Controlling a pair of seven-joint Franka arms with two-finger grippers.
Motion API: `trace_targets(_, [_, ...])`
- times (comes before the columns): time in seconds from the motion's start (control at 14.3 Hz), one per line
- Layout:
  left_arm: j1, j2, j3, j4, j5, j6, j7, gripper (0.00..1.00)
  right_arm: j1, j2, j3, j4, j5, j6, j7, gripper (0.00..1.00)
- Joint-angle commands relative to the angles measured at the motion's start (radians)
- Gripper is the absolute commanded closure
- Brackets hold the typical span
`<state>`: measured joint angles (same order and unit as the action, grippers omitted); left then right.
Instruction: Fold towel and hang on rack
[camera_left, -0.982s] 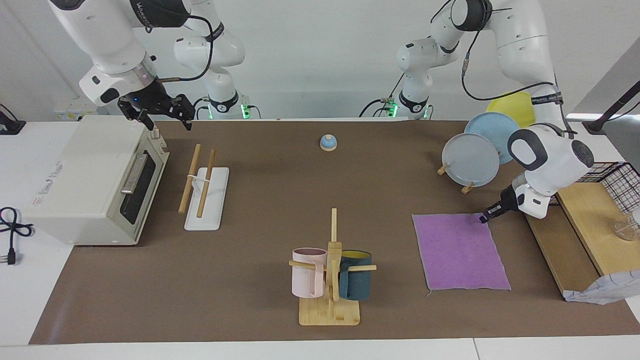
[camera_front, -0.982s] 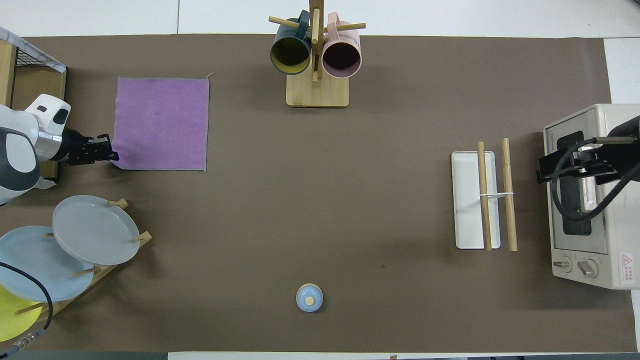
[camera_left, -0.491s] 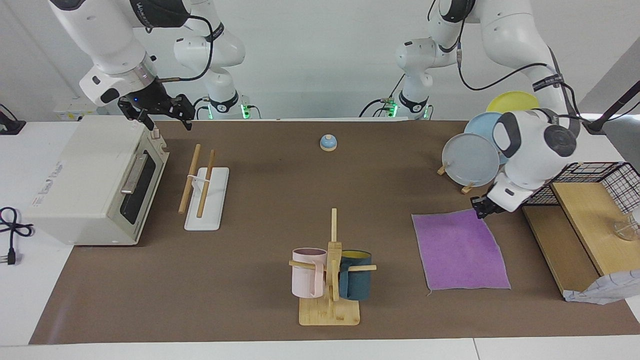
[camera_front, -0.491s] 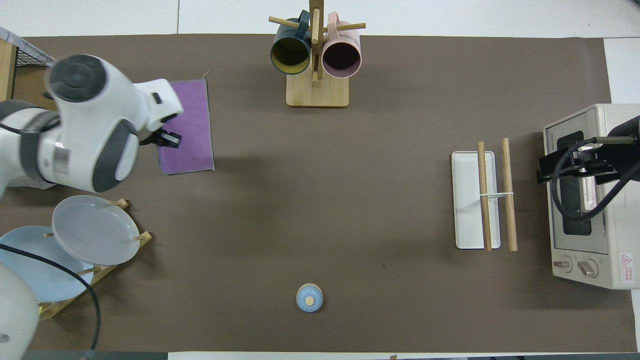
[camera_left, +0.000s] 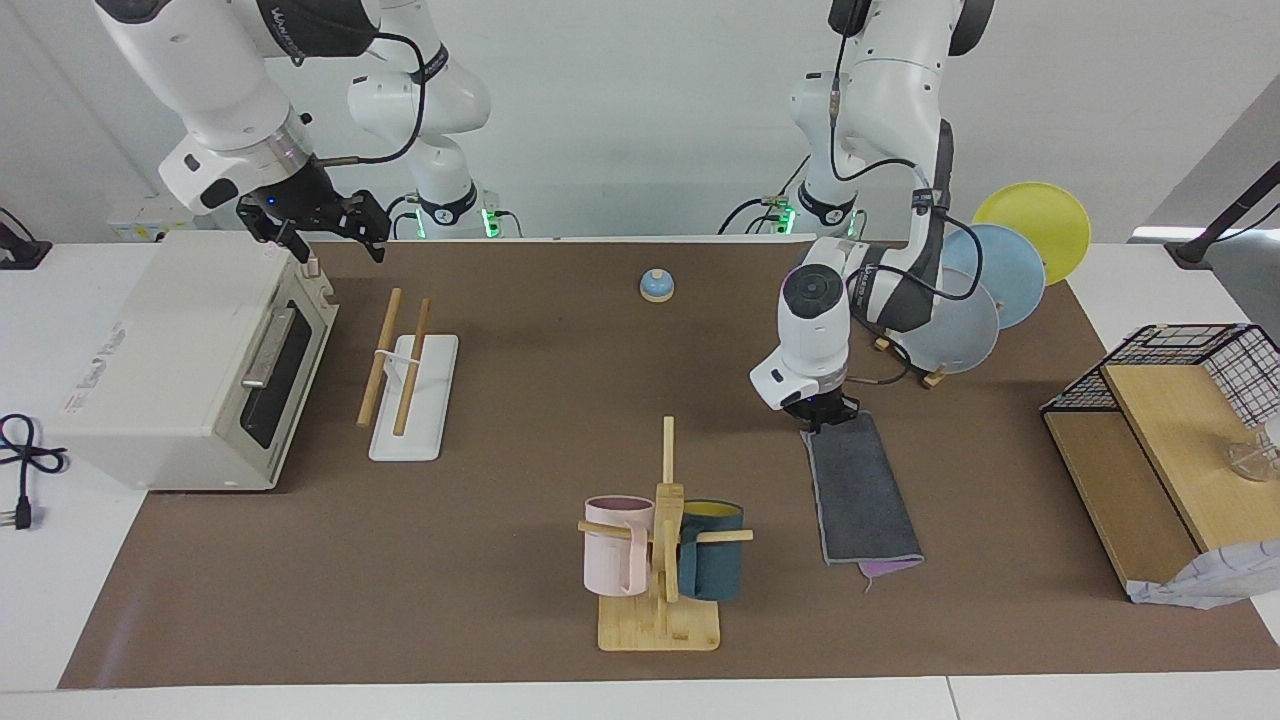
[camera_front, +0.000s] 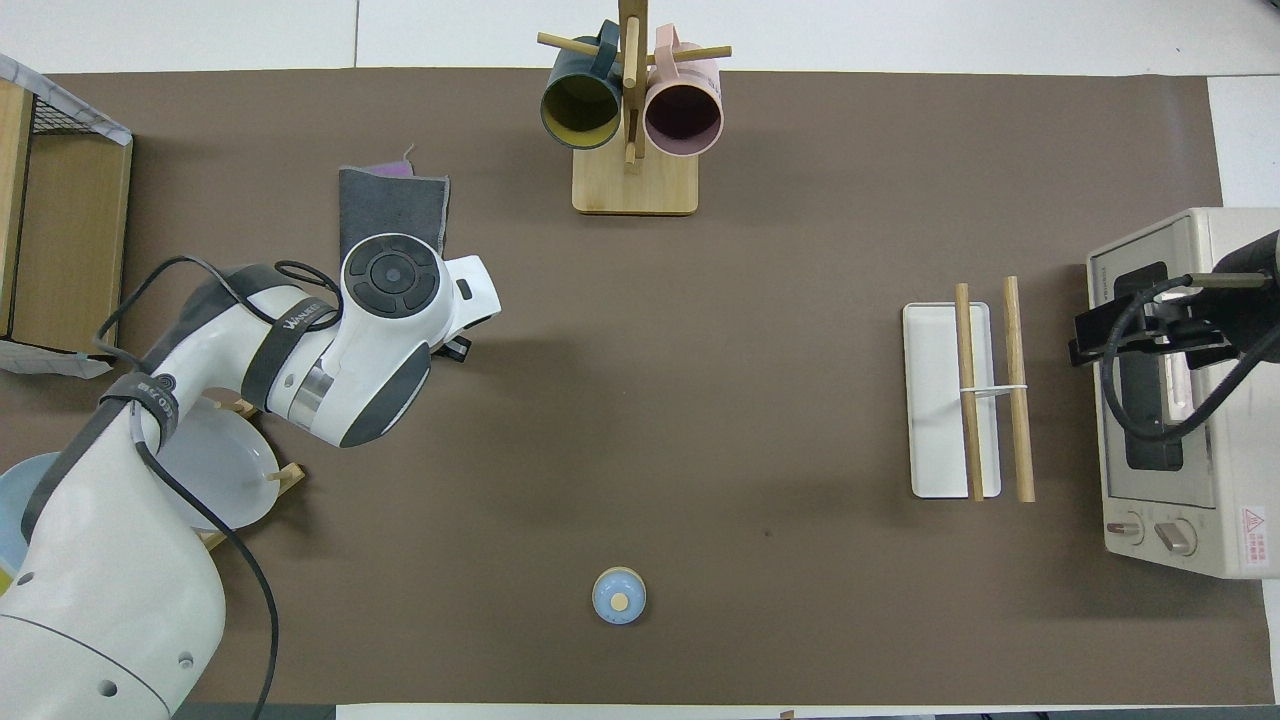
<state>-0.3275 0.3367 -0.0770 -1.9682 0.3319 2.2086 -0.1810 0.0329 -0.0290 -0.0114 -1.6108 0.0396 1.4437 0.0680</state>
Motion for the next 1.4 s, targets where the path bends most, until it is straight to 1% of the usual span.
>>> trace_targets(0.0, [0.007,-0.027,0.003,-0.012,-0.043,0.011,-0.032,1.00,-0.008,-0.028,0.004,-0.035,0.019,0.027,-0.034,0.00])
trace_targets(0.07, [0.018,-0.037,0.003,-0.011,-0.063,0.008,-0.025,0.34,-0.008,-0.028,0.004,-0.035,0.019,0.026,-0.034,0.00])
trace_targets(0.14, [0.028,-0.060,0.003,-0.012,-0.079,0.000,-0.021,0.00,-0.013,-0.028,0.004,-0.037,0.020,0.024,-0.036,0.00])
trace_targets(0.21, [0.047,-0.080,0.002,-0.006,-0.114,-0.024,-0.017,0.00,-0.014,-0.028,0.004,-0.037,0.020,0.026,-0.036,0.00])
trace_targets(0.28, [0.067,-0.105,0.002,0.012,-0.172,-0.056,0.027,0.00,-0.013,-0.028,0.002,-0.037,0.022,0.026,-0.036,0.00])
trace_targets(0.42, [0.138,-0.114,0.002,0.052,-0.307,-0.076,0.153,0.00,-0.008,-0.028,0.004,-0.035,0.023,0.027,-0.033,0.00])
trace_targets(0.56, [0.221,-0.113,0.002,0.052,-0.426,-0.040,0.244,0.00,-0.007,-0.028,0.004,-0.035,0.023,0.026,-0.033,0.00])
trace_targets(0.77, [0.284,-0.104,0.002,0.023,-0.558,0.023,0.351,0.00,-0.007,-0.026,0.004,-0.035,0.028,0.033,-0.031,0.00])
trace_targets(0.84, [0.289,-0.090,0.002,0.013,-0.601,0.051,0.394,0.00,-0.010,-0.020,0.004,-0.025,0.049,0.041,-0.030,0.00])
trace_targets(0.91, [0.300,-0.065,0.002,0.008,-0.644,0.080,0.428,0.00,-0.019,-0.017,0.001,-0.017,0.098,0.041,-0.027,0.00])
trace_targets(1.05, [0.312,-0.027,0.002,0.012,-0.735,0.097,0.494,0.00,-0.030,-0.029,-0.004,-0.052,0.131,0.056,-0.025,0.00])
trace_targets(1.12, [0.320,-0.016,0.002,0.014,-0.773,0.095,0.523,0.01,-0.019,-0.038,-0.001,-0.075,0.131,0.093,-0.019,0.00])
trace_targets(1.26, [0.328,0.004,0.002,0.012,-0.786,0.095,0.551,0.02,-0.013,-0.074,0.005,-0.147,0.143,0.115,0.034,0.00])
trace_targets(1.33, [0.328,0.010,0.002,0.012,-0.786,0.095,0.551,0.02,-0.013,-0.093,0.005,-0.199,0.184,0.144,0.068,0.00])
